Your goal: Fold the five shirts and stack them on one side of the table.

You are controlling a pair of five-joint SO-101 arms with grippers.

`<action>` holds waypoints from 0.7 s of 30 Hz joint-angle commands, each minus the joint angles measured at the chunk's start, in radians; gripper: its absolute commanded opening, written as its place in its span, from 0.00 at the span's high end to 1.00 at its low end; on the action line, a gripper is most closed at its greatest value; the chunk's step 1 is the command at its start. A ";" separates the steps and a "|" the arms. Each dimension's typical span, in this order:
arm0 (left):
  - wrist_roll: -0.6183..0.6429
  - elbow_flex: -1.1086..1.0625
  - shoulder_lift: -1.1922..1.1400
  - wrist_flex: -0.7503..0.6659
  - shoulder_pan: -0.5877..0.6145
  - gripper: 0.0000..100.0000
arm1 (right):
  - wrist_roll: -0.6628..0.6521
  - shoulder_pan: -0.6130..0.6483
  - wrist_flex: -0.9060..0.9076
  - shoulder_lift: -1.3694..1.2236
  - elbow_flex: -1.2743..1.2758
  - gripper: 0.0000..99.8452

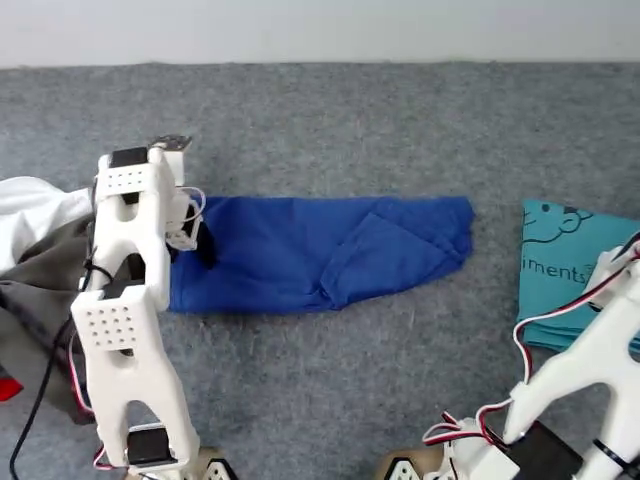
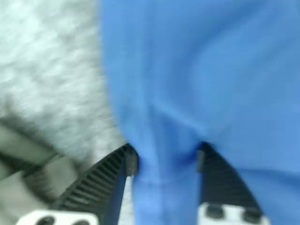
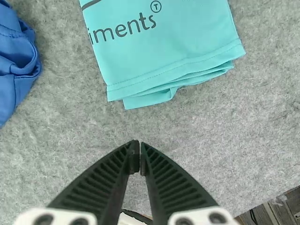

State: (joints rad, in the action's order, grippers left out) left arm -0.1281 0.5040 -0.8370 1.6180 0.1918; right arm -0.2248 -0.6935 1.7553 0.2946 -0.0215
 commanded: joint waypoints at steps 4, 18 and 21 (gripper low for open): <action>0.003 0.188 -0.078 0.086 0.000 0.99 | -0.009 -0.010 0.042 0.038 0.002 0.99; 0.063 0.203 0.302 0.137 -0.288 0.99 | -0.009 -0.010 0.042 0.036 0.002 0.99; 0.063 0.193 0.319 0.137 -0.376 0.99 | -0.009 -0.010 0.042 0.031 0.002 0.99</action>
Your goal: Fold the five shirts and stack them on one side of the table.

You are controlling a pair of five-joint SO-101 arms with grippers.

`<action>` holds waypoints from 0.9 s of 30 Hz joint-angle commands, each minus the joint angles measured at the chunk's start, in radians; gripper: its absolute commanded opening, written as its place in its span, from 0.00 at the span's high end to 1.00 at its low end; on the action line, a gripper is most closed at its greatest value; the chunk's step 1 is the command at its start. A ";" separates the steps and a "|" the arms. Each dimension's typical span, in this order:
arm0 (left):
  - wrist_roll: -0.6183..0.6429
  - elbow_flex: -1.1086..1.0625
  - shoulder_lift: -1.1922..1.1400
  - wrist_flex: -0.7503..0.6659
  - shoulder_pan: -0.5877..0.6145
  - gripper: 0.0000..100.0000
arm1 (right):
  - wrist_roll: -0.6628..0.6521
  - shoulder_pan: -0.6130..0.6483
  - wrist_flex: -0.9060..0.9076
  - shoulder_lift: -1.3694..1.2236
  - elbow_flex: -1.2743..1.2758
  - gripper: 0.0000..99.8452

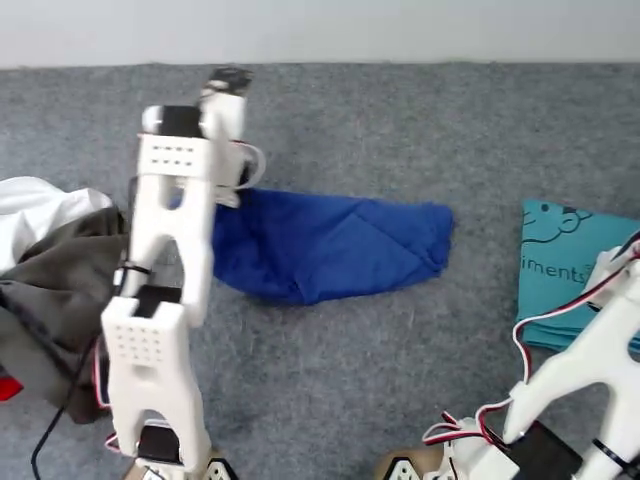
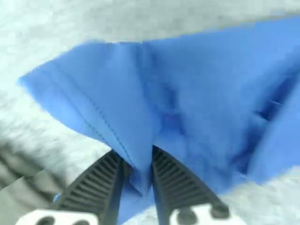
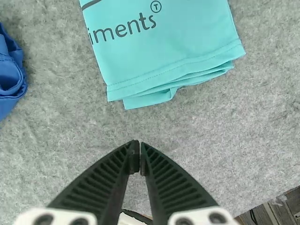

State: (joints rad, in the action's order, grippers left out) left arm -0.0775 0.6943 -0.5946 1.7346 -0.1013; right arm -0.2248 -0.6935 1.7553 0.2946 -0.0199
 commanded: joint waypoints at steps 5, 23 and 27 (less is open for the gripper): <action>0.012 0.008 0.077 -0.017 -0.206 0.99 | -0.002 -0.004 0.039 0.028 0.031 0.99; 0.012 0.001 0.075 -0.249 -0.526 0.99 | -0.008 -0.004 0.038 0.036 0.110 0.99; 0.012 0.007 0.037 -0.299 -0.551 0.98 | -0.008 -0.004 0.038 0.036 0.110 0.99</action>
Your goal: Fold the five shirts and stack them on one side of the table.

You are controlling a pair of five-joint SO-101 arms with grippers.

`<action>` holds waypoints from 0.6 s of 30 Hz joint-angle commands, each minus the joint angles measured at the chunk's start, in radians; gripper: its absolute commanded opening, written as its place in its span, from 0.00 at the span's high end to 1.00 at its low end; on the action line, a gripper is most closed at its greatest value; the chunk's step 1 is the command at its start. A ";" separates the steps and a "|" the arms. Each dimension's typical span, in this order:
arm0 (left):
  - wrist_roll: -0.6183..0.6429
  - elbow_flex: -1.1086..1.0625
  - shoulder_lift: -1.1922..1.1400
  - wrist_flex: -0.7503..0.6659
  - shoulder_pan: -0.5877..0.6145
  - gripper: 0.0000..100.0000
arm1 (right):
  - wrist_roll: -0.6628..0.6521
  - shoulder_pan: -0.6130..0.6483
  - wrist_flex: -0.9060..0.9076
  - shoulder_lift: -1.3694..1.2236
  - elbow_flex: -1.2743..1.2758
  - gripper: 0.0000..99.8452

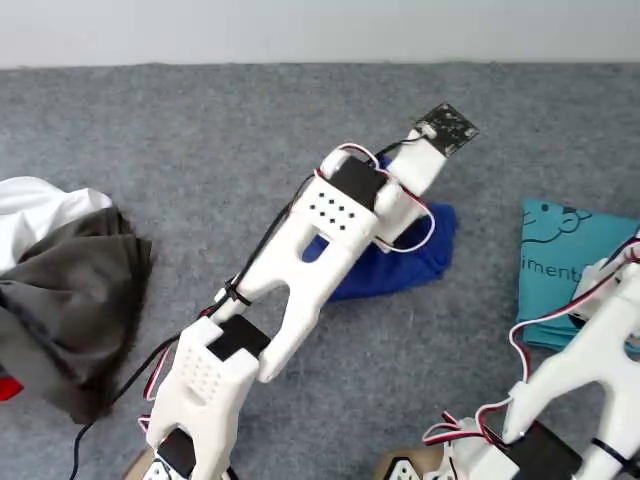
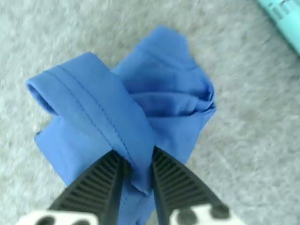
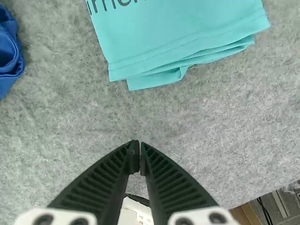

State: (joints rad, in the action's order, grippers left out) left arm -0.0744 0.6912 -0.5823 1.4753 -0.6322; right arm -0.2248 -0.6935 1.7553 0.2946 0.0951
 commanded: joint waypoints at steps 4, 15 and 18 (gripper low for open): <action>0.011 0.010 -0.043 -0.052 -0.031 0.85 | -0.009 -0.004 0.038 0.036 -0.003 0.99; 0.058 0.122 -0.057 0.103 0.101 0.80 | -0.009 -0.004 0.039 0.036 -0.002 0.99; 0.041 0.177 -0.061 0.166 0.164 0.87 | -0.009 -0.004 0.039 0.036 -0.002 0.99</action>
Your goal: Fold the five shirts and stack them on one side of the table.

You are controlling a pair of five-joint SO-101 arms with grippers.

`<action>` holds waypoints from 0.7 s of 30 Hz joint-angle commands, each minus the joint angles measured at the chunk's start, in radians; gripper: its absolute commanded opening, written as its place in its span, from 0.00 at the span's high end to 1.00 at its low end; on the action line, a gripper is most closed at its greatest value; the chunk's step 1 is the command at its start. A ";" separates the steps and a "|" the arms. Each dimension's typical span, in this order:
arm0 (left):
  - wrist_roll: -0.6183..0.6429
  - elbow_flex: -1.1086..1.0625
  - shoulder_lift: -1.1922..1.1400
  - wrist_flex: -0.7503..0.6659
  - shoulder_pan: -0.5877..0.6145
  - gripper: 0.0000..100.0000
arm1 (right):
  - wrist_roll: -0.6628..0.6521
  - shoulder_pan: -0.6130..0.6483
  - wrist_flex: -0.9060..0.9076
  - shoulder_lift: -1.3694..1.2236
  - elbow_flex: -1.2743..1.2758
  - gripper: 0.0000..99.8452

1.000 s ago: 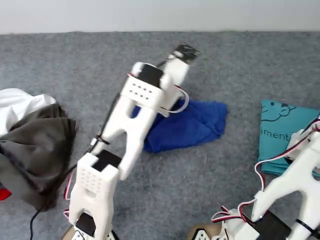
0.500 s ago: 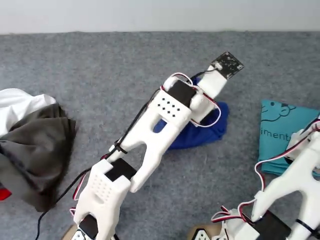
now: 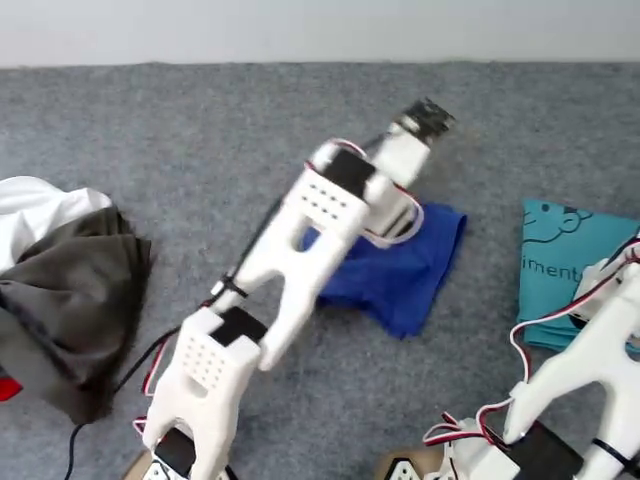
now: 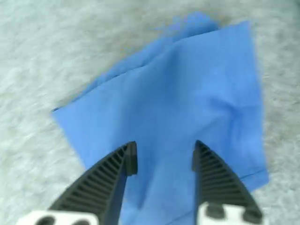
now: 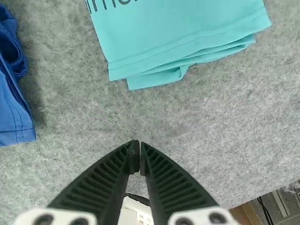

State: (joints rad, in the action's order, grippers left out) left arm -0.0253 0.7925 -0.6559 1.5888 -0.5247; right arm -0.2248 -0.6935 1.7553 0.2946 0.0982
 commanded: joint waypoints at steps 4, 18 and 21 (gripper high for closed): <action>-0.084 0.067 0.012 0.143 0.072 0.98 | -0.009 -0.004 0.039 0.036 -0.003 0.99; -0.109 -0.475 0.038 0.163 -0.084 0.99 | -0.009 -0.004 0.038 0.036 -0.003 0.99; -0.106 -0.481 0.049 0.164 -0.075 0.99 | -0.009 -0.004 0.038 0.036 -0.003 0.99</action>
State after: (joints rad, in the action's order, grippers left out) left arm -0.1204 0.3122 -0.6544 1.7269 -0.6015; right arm -0.2248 -0.6935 1.7553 0.2946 0.0982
